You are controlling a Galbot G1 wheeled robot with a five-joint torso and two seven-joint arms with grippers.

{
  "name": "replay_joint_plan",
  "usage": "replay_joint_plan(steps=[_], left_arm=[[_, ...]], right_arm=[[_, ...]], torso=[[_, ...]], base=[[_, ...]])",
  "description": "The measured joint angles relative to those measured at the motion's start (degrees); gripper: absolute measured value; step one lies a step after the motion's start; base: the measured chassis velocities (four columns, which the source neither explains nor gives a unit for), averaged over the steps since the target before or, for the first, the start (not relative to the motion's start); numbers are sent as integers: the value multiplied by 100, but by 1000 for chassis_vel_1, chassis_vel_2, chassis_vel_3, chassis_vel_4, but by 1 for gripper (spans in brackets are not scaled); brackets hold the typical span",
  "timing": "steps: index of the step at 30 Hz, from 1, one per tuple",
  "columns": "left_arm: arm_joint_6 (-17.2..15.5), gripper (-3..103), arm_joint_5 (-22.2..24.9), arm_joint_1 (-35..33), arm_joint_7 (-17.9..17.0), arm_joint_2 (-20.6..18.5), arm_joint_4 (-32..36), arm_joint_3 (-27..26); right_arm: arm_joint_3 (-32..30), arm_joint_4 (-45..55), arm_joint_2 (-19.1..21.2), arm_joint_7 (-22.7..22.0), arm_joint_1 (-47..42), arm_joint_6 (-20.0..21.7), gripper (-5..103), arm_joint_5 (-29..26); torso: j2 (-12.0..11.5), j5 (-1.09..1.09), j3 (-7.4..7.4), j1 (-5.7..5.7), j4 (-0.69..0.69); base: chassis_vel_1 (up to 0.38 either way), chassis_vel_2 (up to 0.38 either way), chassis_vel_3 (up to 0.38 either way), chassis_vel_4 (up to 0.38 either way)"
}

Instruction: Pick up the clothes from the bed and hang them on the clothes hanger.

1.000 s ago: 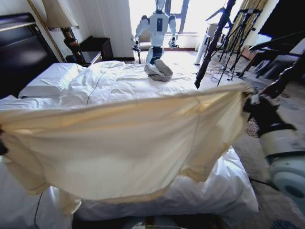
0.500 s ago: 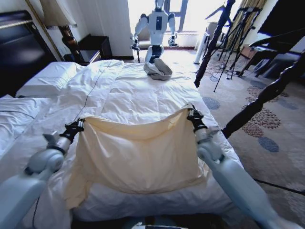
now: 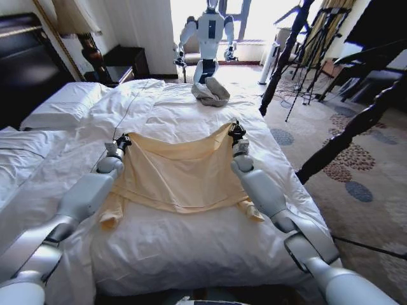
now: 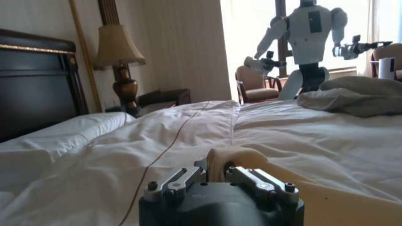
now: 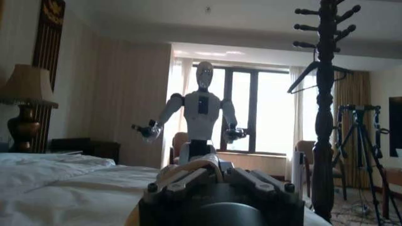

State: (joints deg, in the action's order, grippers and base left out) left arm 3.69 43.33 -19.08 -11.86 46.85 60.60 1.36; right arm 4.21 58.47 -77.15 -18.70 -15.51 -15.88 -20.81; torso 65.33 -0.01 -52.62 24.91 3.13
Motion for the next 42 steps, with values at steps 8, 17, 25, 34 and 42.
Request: replay_joint_plan(steps=[8, 17, 25, 34, 42], left_arm=[[-286, 41, 149, -963, 288, -146, 297, -185], [-193, 73, 920, -720, -119, -35, 537, -254], [-723, 99, 1653, 487, -853, 294, -178, 402], [-2265, 100, 1701, 133, -781, -135, 415, 490], [-1574, 100, 2075, -203, -584, -323, 735, -95]], right_arm=[[-88, -398, -156, 374, -421, 417, -1, 101], [-647, -1074, -752, -1011, -37, 305, 27, 1173], [-543, -1011, -847, -1145, 58, 1012, 54, 711], [-722, -865, -665, -391, 337, 2785, 80, -121], [-718, -67, 16, 649, 224, 2973, 100, -853]], torso=[[1, -4, 0, -2, -4], [3, -1, 0, -2, -5], [2, 2, -1, 2, 2], [2, -5, -1, -1, -5], [2, 1, -1, 1, -1]], base=[[0, 0, 0, 0], [0, 0, 0, 0], [0, 0, 0, 0], [0, 0, 0, 0], [0, 0, 0, 0]])
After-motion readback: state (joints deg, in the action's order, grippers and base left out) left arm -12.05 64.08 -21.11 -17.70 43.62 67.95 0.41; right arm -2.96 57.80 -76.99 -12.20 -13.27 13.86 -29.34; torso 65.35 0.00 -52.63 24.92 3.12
